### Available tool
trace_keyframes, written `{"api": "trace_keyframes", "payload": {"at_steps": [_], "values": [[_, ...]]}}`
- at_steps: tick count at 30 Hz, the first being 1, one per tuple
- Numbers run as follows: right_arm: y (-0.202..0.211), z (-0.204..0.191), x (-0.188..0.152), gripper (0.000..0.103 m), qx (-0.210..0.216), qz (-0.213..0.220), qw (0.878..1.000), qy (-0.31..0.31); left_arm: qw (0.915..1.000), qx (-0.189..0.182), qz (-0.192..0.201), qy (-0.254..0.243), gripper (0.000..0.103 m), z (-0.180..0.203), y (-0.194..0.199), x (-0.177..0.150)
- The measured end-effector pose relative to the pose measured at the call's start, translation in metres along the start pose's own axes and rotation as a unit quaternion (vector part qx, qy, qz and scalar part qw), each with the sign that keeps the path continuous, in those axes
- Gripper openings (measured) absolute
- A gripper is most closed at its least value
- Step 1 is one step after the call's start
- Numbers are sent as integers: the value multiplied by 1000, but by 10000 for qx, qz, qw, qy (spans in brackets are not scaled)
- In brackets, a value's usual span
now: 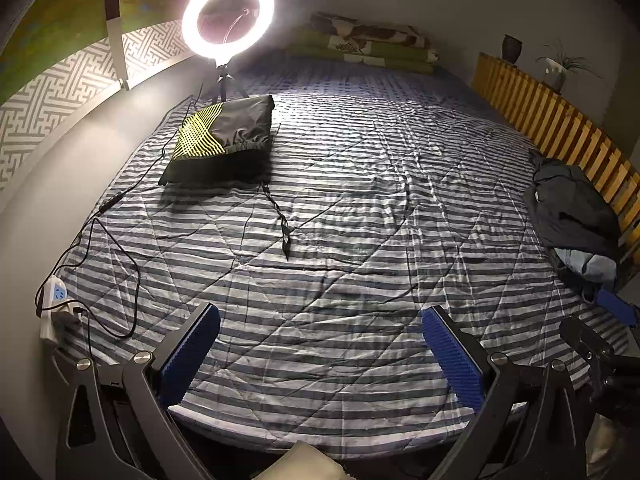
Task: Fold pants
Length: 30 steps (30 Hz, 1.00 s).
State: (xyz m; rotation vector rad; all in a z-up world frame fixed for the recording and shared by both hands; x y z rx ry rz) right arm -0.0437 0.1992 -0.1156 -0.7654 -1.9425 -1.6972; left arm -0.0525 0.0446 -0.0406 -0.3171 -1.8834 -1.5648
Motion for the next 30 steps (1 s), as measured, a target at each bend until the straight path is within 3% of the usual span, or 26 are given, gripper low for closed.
{"api": "trace_keyframes", "payload": {"at_steps": [30], "values": [[-13, -21, 1, 89, 155, -120, 9997, 161, 9996, 98, -158, 225, 102, -21, -10, -4]]}}
Point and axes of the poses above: each gripper's, at about its wrist camera, not at the fingertips, and y roughly against the way its jaws point, z to its right, x to its top, the point moved 6 cm from there along -y, roughly the way its jaws point, and after that the axes turned 7 degrees about x, right-handed, at the moved point
